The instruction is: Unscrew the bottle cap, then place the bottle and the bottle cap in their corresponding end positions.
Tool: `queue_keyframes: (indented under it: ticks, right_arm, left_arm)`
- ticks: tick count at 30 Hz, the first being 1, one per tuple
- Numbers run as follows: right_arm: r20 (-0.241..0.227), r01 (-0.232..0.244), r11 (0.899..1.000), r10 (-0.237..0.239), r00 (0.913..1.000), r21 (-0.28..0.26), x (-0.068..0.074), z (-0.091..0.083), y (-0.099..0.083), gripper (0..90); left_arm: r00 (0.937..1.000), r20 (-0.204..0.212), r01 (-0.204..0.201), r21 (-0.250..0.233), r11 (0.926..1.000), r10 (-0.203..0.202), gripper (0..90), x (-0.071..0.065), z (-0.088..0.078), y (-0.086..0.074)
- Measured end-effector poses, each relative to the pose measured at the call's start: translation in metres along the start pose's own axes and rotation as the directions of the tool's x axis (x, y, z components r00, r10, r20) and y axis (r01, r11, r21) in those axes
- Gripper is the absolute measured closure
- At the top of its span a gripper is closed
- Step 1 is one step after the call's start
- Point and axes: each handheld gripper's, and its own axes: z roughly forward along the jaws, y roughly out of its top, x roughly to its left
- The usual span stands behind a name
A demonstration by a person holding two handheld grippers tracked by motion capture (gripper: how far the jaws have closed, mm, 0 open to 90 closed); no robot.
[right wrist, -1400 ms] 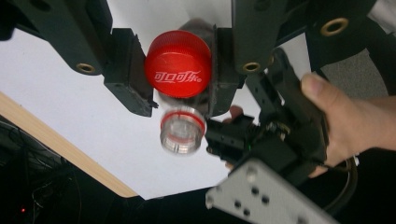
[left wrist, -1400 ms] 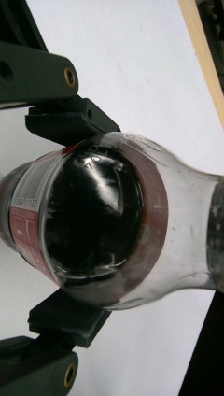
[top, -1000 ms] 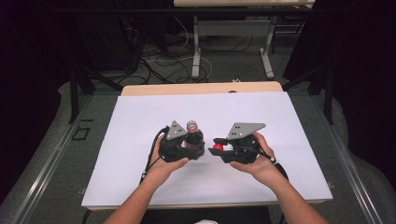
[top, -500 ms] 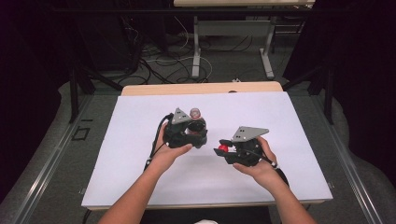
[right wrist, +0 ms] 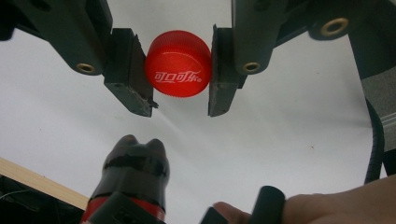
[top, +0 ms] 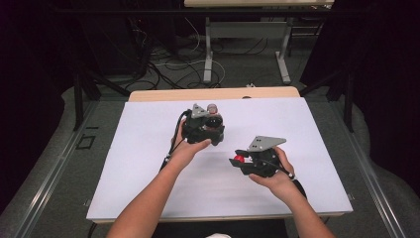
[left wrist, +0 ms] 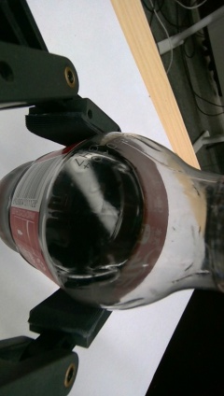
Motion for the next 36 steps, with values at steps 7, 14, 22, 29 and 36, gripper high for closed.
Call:
queue_keyframes:
  ticks: [7, 14, 22, 29, 36]
  right_arm:
    - [0.005, -0.001, 1.0, 0.001, 1.0, -0.006, 0.0, -0.001, -0.001, 61.1]
    - [-0.001, -0.011, 1.0, 0.011, 0.9999, -0.009, -0.001, 0.002, -0.002, 61.1]
    - [-0.011, -0.001, 1.0, 0.001, 0.9999, 0.002, -0.001, 0.006, -0.005, 61.1]
    - [-0.007, -0.009, 1.0, 0.009, 0.9999, 0.002, 0.0, 0.007, -0.005, 61.1]
    - [-0.012, -0.019, 1.0, 0.019, 0.9997, 0.015, -0.001, 0.011, -0.008, 61.1]
  left_arm:
    - [0.9999, -0.009, -0.006, 0.019, 0.9998, 0.006, 29.9, 0.009, 0.023, -0.004]
    - [0.9994, -0.029, 0.019, 0.019, 0.9996, -0.018, 29.9, 0.011, 0.043, -0.012]
    - [0.9991, -0.042, 0.013, 0.027, 0.9996, -0.012, 29.9, 0.009, 0.055, -0.018]
    - [0.9986, -0.048, 0.024, 0.039, 0.9989, -0.023, 29.9, 0.012, 0.061, -0.024]
    - [0.9991, -0.043, -0.002, 0.046, 0.999, 0.004, 29.7, 0.011, 0.063, -0.03]
